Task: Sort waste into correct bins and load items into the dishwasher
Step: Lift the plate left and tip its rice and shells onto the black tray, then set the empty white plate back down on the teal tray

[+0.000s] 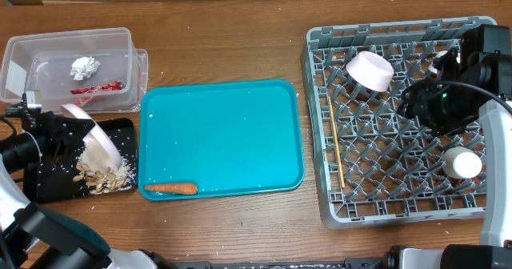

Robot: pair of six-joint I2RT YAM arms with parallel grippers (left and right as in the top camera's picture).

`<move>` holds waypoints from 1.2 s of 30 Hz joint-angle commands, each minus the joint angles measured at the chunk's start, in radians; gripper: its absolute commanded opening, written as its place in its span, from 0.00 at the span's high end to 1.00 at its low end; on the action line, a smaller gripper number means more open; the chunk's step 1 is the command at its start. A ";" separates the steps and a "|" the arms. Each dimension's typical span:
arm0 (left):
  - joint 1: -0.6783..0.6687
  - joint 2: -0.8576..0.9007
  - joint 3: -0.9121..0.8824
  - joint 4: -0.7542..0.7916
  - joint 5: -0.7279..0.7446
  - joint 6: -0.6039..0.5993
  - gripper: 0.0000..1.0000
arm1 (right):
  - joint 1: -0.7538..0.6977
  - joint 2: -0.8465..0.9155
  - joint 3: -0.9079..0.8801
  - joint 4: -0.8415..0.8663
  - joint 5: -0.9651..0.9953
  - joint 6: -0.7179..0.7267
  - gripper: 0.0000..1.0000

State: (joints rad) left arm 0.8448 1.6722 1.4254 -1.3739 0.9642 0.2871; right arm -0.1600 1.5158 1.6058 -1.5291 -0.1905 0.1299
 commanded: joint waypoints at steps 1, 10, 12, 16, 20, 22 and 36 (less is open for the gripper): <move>-0.001 0.002 -0.003 0.006 0.075 0.055 0.96 | 0.002 -0.001 -0.002 0.005 0.010 -0.007 0.45; 0.000 0.002 -0.003 0.022 0.039 0.029 0.96 | 0.002 -0.001 -0.002 0.005 0.010 -0.008 0.45; -0.001 0.005 -0.003 0.001 0.110 0.074 0.96 | 0.002 -0.001 -0.002 0.004 0.010 -0.008 0.45; -0.002 0.006 -0.003 0.000 0.093 0.081 0.96 | 0.002 -0.001 -0.002 0.002 0.010 -0.008 0.45; -0.016 0.008 -0.003 -0.029 0.084 0.050 0.96 | 0.002 -0.001 -0.002 0.003 0.010 -0.008 0.45; -0.040 0.006 -0.003 -0.057 0.084 0.064 0.96 | 0.002 -0.001 -0.002 0.005 0.010 -0.007 0.45; -0.725 -0.061 -0.003 0.109 -0.265 -0.155 0.96 | 0.002 -0.001 -0.002 0.012 0.010 -0.007 0.45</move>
State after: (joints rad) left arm 0.3283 1.6268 1.4242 -1.3834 0.9627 0.3538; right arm -0.1600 1.5158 1.6058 -1.5188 -0.1909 0.1299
